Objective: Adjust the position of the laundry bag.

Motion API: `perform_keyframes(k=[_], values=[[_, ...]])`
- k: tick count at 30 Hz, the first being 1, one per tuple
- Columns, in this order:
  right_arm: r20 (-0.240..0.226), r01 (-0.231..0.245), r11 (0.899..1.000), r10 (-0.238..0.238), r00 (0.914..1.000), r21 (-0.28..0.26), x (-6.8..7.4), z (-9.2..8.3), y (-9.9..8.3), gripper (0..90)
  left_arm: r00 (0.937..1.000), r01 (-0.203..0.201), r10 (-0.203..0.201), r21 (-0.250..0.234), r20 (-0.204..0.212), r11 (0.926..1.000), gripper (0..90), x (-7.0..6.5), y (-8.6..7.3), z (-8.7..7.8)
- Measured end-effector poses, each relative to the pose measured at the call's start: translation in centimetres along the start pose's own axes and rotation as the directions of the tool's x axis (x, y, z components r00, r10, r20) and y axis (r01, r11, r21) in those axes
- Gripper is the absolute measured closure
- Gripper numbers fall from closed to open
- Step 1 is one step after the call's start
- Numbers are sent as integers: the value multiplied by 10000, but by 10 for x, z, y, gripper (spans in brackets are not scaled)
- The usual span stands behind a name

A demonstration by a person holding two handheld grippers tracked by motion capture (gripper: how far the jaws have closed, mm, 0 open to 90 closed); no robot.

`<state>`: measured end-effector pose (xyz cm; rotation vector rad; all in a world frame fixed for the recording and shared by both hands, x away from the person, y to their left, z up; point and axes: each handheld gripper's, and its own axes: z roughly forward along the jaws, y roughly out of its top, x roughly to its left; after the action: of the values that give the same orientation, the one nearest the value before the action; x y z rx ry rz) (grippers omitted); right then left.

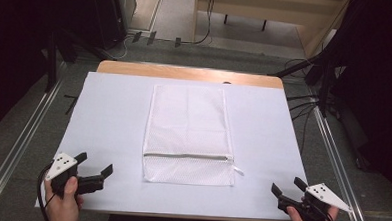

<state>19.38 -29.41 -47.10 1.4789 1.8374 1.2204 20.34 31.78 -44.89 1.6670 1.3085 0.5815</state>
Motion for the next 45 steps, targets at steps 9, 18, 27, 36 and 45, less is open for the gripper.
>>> perform_keyframes(k=[9, 18, 27, 36, 45], values=[[28, 0, 10000, 0, 10000, -5, 5, 3, 3, 145, 9999, 159, -160, 118, 41, 9998, 41, -20, 5, 16], [28, -43, 10000, 43, 10000, -18, 13, 6, 7, 147, 9926, 1062, -1105, 814, 504, 9910, 279, -49, 8, 47], [-8, -26, 9999, 27, 10000, 157, 13, 8, 5, 147, 9916, 594, -814, 2041, 1009, 9772, 336, -84, -4, 58], [-194, -18, 9996, 23, 9998, 278, 14, 8, 2, 286, 9980, -424, 291, 2516, 561, 9669, 619, -97, -10, 60], [-816, 403, 9988, -379, 9959, 276, 20, 11, 1, 359, 9910, -919, 610, 2747, 1192, 9571, 900, -95, -8, 61]])
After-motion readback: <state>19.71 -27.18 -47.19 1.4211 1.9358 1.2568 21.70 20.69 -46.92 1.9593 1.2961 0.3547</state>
